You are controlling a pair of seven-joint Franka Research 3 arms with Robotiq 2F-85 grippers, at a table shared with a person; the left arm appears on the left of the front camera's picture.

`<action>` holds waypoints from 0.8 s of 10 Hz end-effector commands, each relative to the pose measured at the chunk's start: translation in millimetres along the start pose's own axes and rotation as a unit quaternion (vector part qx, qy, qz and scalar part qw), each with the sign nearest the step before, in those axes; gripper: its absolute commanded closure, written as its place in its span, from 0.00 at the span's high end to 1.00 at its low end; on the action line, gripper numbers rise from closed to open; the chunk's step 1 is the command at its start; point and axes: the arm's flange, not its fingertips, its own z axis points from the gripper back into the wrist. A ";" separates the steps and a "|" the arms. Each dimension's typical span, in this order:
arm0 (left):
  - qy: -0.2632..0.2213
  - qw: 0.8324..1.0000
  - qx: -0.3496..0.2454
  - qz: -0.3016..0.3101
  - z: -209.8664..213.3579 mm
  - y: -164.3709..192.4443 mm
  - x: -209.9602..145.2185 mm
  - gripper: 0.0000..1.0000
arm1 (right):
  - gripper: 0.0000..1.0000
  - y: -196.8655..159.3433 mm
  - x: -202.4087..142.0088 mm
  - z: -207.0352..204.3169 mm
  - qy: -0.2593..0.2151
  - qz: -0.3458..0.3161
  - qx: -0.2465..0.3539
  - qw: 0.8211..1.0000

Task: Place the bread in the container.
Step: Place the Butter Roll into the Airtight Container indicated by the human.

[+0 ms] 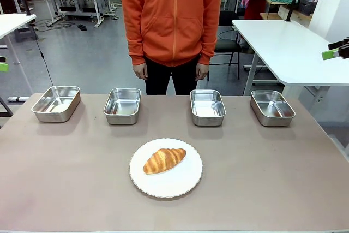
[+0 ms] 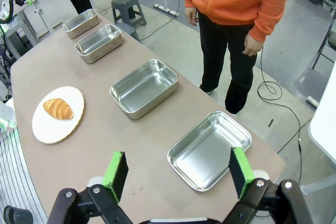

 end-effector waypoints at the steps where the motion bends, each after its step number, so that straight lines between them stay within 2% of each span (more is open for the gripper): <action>1: -0.006 1.000 -0.002 -0.007 2.3 -0.9 0.1 1.00 | 1.00 0.9 2.2 0.6 -0.006 0.002 0.001 1.000; 8: -0.006 1.000 -0.002 -0.007 2.3 -0.9 0.1 1.00 | 1.00 0.9 2.2 0.6 -0.006 0.002 0.001 1.000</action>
